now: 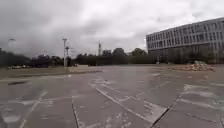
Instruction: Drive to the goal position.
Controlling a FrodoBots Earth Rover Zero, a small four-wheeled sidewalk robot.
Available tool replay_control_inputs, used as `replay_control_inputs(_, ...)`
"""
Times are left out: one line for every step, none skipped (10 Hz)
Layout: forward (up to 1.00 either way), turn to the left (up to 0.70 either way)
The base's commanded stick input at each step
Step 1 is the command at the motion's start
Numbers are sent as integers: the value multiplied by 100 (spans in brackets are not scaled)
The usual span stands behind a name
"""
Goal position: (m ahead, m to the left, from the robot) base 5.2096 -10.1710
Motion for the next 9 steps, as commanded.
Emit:
replay_control_inputs(0,-70)
replay_control_inputs(0,-70)
replay_control_inputs(0,-70)
replay_control_inputs(0,-70)
replay_control_inputs(0,-70)
replay_control_inputs(0,-70)
replay_control_inputs(0,-70)
replay_control_inputs(0,-70)
replay_control_inputs(0,-70)
